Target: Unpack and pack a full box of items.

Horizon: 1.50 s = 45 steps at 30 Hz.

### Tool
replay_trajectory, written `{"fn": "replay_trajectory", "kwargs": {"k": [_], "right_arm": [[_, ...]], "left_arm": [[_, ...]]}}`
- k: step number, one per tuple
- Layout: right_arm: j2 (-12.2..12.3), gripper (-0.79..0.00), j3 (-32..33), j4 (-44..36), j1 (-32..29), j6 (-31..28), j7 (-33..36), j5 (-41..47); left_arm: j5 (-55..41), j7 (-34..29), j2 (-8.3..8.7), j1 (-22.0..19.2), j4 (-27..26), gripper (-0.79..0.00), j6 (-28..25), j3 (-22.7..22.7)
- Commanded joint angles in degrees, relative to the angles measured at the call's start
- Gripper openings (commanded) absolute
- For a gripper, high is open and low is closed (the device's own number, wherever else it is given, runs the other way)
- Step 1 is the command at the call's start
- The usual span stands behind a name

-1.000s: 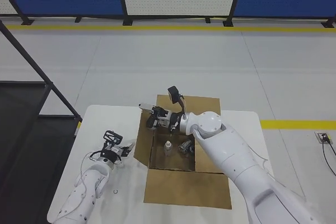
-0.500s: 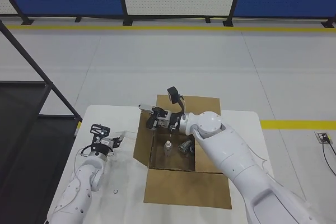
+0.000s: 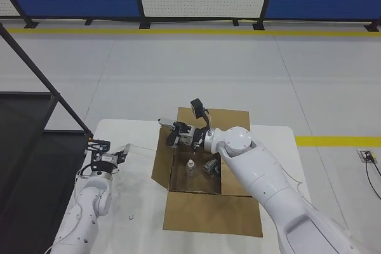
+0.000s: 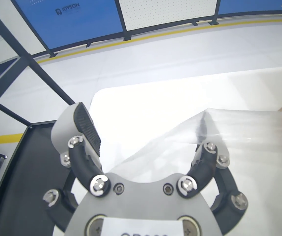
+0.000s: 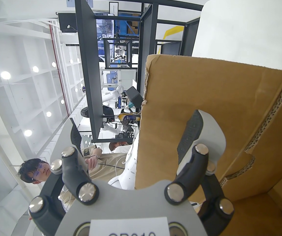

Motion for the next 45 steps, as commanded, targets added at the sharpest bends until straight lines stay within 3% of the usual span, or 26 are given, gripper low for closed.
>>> {"fn": "replay_trajectory", "kwargs": {"k": [1,13,24,45], "right_arm": [[-0.06,0.000,0.25,0.09,0.00,0.00,0.16,-0.14],[-0.35,0.000,1.46,0.71,0.00,-0.05,0.82,-1.28],[-0.68,0.000,2.36,1.31,0.23,0.34,1.33,-2.19],[-1.09,0.000,4.29,2.54,0.56,0.07,2.26,-3.68]], "left_arm": [[-1.18,-0.46,0.06,0.20,-0.33,0.000,0.60,-1.00],[-12.77,-3.75,0.36,1.84,-1.54,0.000,1.37,-7.92],[-13.63,-4.29,0.38,2.21,-1.73,0.000,0.63,-8.18],[-23.33,-9.05,-0.92,-6.00,10.15,0.000,15.59,-11.08]]}}
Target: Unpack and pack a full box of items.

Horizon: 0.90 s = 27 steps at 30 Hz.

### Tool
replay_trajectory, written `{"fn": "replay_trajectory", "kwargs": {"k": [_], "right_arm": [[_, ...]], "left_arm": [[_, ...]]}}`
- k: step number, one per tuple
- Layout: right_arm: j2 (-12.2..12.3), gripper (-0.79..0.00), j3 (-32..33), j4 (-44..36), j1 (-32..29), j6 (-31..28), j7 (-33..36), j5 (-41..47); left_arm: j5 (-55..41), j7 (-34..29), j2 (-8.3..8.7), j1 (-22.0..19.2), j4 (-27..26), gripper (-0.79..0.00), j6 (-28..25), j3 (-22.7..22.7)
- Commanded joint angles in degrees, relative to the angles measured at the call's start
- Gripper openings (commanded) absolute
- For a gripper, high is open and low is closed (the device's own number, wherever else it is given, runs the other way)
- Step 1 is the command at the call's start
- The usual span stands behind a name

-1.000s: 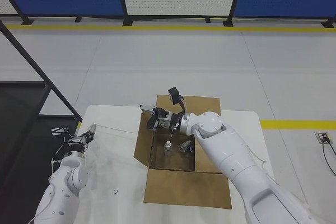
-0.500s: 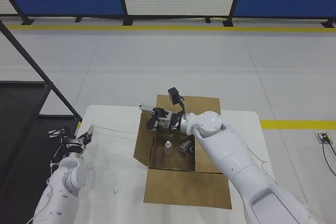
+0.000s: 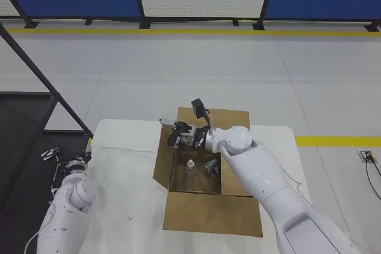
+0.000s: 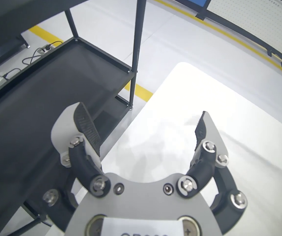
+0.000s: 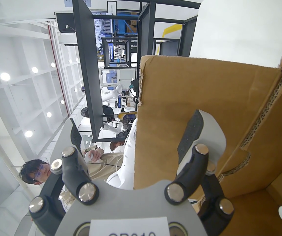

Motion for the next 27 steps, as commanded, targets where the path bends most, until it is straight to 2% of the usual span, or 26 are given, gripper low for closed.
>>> {"fn": "replay_trajectory", "kwargs": {"k": [1,7,13,17,20,27], "right_arm": [[-0.02,0.000,0.23,0.11,0.02,0.00,0.04,-0.06],[-0.05,0.000,0.74,0.35,0.08,-0.06,0.15,-0.57],[-0.08,0.000,1.27,0.56,0.08,0.05,0.31,-0.94],[-0.43,0.000,1.25,0.29,-0.28,0.71,-0.11,-1.13],[-1.06,0.000,0.63,-0.28,-0.80,1.44,-1.43,-1.82],[-2.85,0.000,-1.05,-0.75,-1.70,1.47,-7.25,-4.01]], "left_arm": [[-1.21,-0.36,-0.12,-1.15,1.40,0.000,1.12,-0.31],[-1.99,0.74,-0.47,-2.13,2.62,0.000,0.20,0.34],[-2.96,5.89,-0.41,1.51,-2.41,0.000,-6.66,0.00],[-3.17,8.59,0.06,5.98,-9.40,0.000,-11.50,-1.51],[-2.51,10.13,0.70,11.26,-16.91,0.000,-17.31,-3.28],[-1.55,8.28,2.18,22.72,-32.21,0.000,-31.46,-7.97]]}}
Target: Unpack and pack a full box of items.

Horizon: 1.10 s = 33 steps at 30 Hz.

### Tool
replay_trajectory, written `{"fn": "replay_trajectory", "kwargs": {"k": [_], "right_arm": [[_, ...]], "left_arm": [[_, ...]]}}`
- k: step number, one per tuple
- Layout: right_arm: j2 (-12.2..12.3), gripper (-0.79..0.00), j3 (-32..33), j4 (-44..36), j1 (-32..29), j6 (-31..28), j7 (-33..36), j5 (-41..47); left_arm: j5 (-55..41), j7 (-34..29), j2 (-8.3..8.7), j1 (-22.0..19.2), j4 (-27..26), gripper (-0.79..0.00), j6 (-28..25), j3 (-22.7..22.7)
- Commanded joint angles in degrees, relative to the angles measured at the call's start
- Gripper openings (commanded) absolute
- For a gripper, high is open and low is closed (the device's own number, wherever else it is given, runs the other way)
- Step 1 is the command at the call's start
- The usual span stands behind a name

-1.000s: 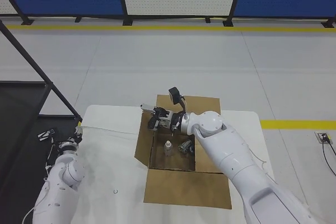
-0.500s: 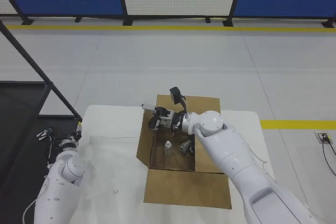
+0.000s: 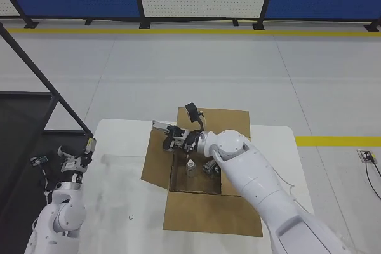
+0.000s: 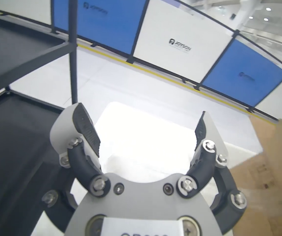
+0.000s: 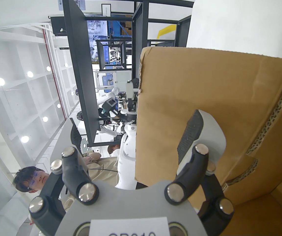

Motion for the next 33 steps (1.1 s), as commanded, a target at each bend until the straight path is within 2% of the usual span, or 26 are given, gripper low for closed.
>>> {"fn": "replay_trajectory", "kwargs": {"k": [1,7,11,18,25,33], "right_arm": [[-0.58,0.000,-0.57,-0.05,-0.25,-0.29,-2.27,-0.88],[-2.02,0.000,-2.20,0.52,-0.49,-0.45,-6.93,-3.93],[-2.70,0.000,-2.46,1.37,-0.43,-0.61,-7.79,-4.54],[-3.48,0.000,-2.28,2.84,-0.02,-1.14,-6.84,-4.87],[-3.40,0.000,-0.64,4.07,0.35,-4.23,-1.07,-2.80],[-2.71,0.000,1.50,4.64,0.53,-7.08,1.93,-1.27]], "left_arm": [[0.61,-0.97,0.50,3.66,-4.50,0.000,-5.90,-1.42],[0.13,-4.07,1.63,9.54,-11.14,0.000,-19.91,-4.44],[1.45,-6.82,2.11,11.28,-12.64,0.000,-24.39,-4.63],[5.20,-9.56,2.27,10.56,-11.04,0.000,-25.72,-1.00],[9.87,-10.70,2.21,7.81,-7.07,0.000,-23.15,2.81],[13.47,-9.01,2.23,6.41,-4.53,0.000,-20.71,4.90]]}}
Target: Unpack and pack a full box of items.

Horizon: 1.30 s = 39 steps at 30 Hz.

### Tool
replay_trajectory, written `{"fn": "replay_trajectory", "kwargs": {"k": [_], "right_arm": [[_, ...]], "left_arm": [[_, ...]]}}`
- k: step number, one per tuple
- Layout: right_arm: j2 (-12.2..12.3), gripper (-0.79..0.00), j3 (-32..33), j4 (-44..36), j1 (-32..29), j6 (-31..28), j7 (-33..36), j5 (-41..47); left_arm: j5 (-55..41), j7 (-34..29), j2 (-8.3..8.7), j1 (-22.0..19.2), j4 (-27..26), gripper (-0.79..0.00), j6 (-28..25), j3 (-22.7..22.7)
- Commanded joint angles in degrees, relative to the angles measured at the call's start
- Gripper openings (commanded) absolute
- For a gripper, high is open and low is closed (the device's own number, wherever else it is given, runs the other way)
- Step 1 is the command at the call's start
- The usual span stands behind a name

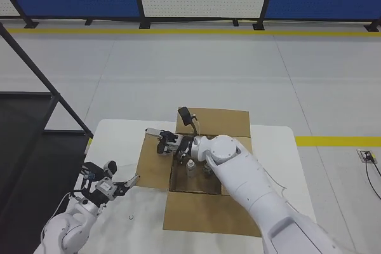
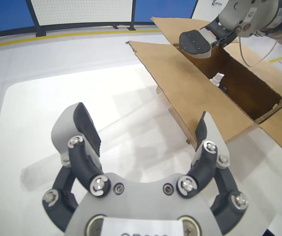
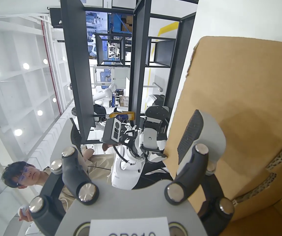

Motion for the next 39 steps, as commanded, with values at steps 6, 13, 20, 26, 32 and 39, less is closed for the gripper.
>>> {"fn": "replay_trajectory", "kwargs": {"k": [6,13,20,26,32,39], "right_arm": [[2.27,0.000,3.81,-0.27,-0.20,-6.32,5.21,2.75],[4.80,0.000,7.04,-1.74,-1.57,-8.65,7.62,3.68],[7.07,0.000,9.88,-4.37,-3.45,-8.35,10.37,4.32],[9.39,0.000,11.87,-8.33,-5.29,-10.60,17.46,3.02],[11.74,0.000,13.13,-14.95,-8.99,-12.46,16.04,-2.84],[13.87,0.000,15.60,-22.88,-13.59,-9.12,14.85,-5.09]], "left_arm": [[2.27,0.55,0.17,-0.33,1.36,0.000,1.36,0.85],[4.90,1.81,0.37,-0.06,1.51,0.000,2.17,1.53],[6.23,1.76,0.66,0.24,1.42,0.000,2.50,1.56],[6.90,2.44,0.89,1.26,-0.13,0.000,2.54,1.45],[7.41,3.19,1.07,1.89,-1.87,0.000,3.28,1.23],[6.83,4.39,1.20,3.10,-5.46,0.000,4.71,0.59]]}}
